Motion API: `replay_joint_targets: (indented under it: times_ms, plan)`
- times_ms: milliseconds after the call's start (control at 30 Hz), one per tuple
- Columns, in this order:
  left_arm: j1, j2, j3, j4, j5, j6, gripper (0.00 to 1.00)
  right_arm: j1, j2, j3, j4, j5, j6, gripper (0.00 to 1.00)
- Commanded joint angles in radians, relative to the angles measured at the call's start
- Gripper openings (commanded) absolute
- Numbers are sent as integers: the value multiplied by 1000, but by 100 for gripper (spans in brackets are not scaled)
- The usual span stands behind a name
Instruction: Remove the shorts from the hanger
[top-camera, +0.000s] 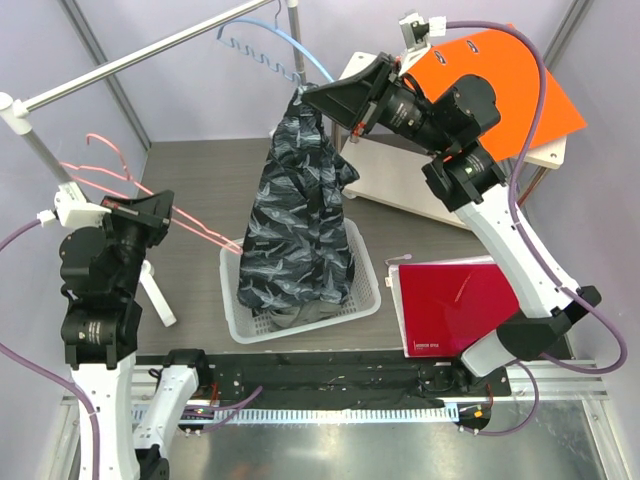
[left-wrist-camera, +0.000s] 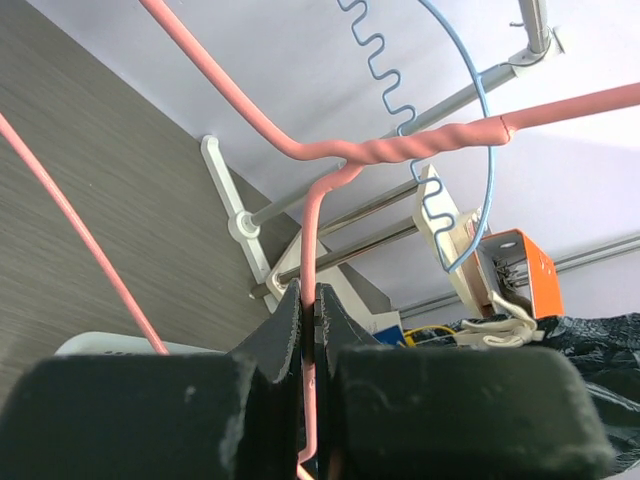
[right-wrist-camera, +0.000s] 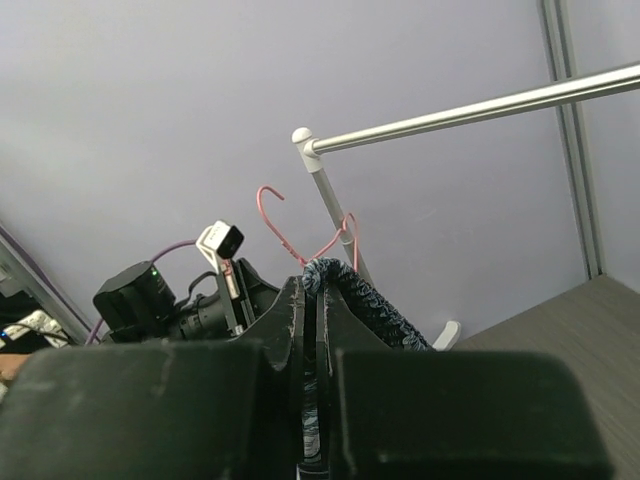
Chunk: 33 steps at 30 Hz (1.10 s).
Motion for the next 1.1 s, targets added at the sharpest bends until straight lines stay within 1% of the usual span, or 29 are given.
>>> replay_joint_targets:
  times_ms: [0, 33, 67, 133, 167, 200, 233, 267, 300, 367, 467, 500, 567, 667, 733, 767, 833, 867, 900, 933, 967, 1000, 1033, 1067]
  plan:
    - [1, -39, -5, 35, -10, 11, 0, 2, -45, 14, -59, 62, -122, 1]
    - [-1, -44, -6, 19, -14, 17, 0, 3, -60, -13, -49, 58, -120, 1]
    - [1, -50, -6, 13, -19, 21, 0, 3, -66, -86, -29, 49, -106, 1]
    - [1, -58, -8, -1, -25, 24, 0, 19, -73, -168, 31, 27, -55, 1]
    - [1, -58, -11, 1, -26, 22, 0, 32, -71, -208, 42, 4, -52, 1]
    - [1, -61, -19, 1, -22, 21, 0, 48, -71, -283, 46, -2, -60, 1]
    - [1, -58, -23, 5, -17, 16, 0, 92, -76, -324, 51, 1, -95, 1]
    - [1, -58, -28, 13, -10, 13, 0, 118, -102, -417, 57, 21, -109, 1]
    - [1, -55, -34, 16, 3, 4, 0, 150, -114, -461, 65, 86, -121, 1]
    - [1, -50, -52, 28, 12, -4, 0, 236, -128, -541, 91, 127, -132, 1]
    - [1, -44, -69, 48, 24, -21, 0, 305, -79, -523, 73, 115, -121, 1]
    - [1, -44, -69, 53, 26, -24, 0, 310, -53, -514, 68, 95, -114, 1]
    - [1, -43, -63, 47, 27, -22, 0, 312, -47, -492, 85, 79, -95, 1]
    - [1, -49, -57, 30, 17, -12, 0, 310, -59, -466, 59, 101, -118, 1]
    - [1, -56, -52, 18, 9, -4, 0, 299, -63, -472, 54, 96, -117, 1]
    - [1, -56, -48, 13, 4, 2, 0, 286, -62, -507, 62, 93, -88, 1]
    - [1, -56, -45, 6, 3, 7, 0, 261, -70, -584, 166, 76, -22, 1]
    - [1, -56, -43, 4, 3, 11, 0, 247, -71, -700, 230, 41, 24, 1]
    - [1, -56, -40, 1, 3, 13, 0, 231, -68, -760, 375, 26, 70, 1]
    - [2, -56, -40, -2, 3, 16, 0, 199, -60, -820, 438, 13, 166, 1]
    - [1, -55, -40, -4, 3, 17, 0, 186, -28, -919, 488, 1, 201, 1]
    - [1, -58, -42, -4, 3, 19, 0, 169, -11, -961, 563, -8, 231, 1]
    - [1, -56, -45, -4, 6, 19, 0, 142, 7, -1001, 592, -8, 273, 1]
    - [1, -56, -45, -2, 6, 19, 0, 126, 30, -1074, 624, -5, 297, 1]
